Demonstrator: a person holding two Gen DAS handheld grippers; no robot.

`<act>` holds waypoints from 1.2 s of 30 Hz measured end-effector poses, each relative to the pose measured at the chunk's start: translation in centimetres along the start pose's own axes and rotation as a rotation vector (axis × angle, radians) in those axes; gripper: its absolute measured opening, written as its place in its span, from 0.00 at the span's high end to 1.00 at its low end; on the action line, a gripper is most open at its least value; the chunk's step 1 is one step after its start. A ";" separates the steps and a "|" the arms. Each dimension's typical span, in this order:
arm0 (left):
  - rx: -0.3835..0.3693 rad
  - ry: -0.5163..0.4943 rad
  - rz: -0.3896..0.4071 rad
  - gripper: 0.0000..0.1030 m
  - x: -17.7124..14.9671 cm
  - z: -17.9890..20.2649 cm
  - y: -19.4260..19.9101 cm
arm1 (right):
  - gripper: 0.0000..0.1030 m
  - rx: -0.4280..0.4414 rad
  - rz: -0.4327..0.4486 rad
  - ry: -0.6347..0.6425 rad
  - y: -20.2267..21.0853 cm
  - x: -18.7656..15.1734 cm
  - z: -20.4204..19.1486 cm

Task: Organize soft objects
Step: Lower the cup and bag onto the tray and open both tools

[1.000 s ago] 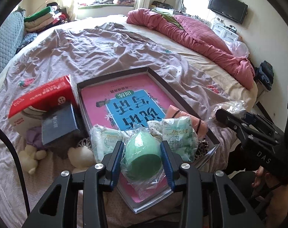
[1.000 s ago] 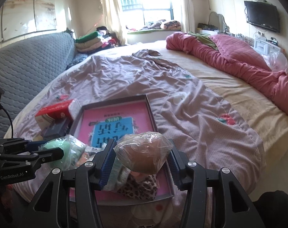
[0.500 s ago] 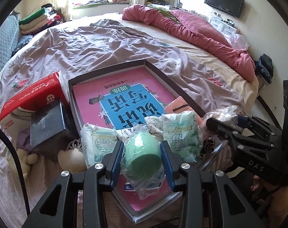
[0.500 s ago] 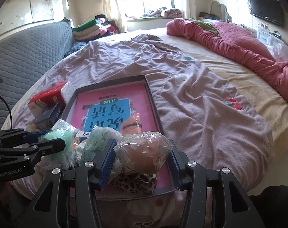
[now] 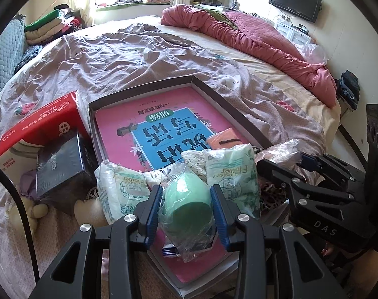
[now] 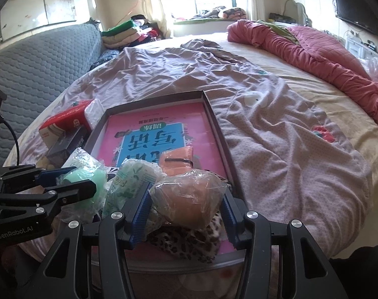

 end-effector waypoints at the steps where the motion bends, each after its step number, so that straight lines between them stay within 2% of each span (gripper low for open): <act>1: 0.002 0.000 0.000 0.62 0.0 0.0 -0.1 | 0.48 0.004 -0.001 0.000 -0.2 0.0 0.0; 10: 0.002 0.005 0.011 0.61 0.2 -0.2 -0.7 | 0.48 0.025 0.010 -0.033 -1.7 0.3 0.6; 24: 0.030 -0.003 0.039 0.60 0.7 0.0 -1.3 | 0.44 0.025 0.003 -0.012 -2.6 0.9 0.3; 31: 0.056 -0.039 0.075 0.51 0.9 0.6 -0.6 | 0.42 0.021 0.006 -0.018 -2.5 1.1 0.5; 36: 0.040 -0.036 0.086 0.47 1.1 0.6 -0.1 | 0.40 0.010 0.003 -0.016 -2.4 1.1 0.5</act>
Point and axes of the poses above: each gripper's, at about its wrist camera, not at the fingertips, and y roughly against the way its jaws point, z to its right, x to its top, the point moved 6 cm from there along -y, roughly the way its jaws point, and after that the axes turned 13 degrees about x, right-handed, at the moved point
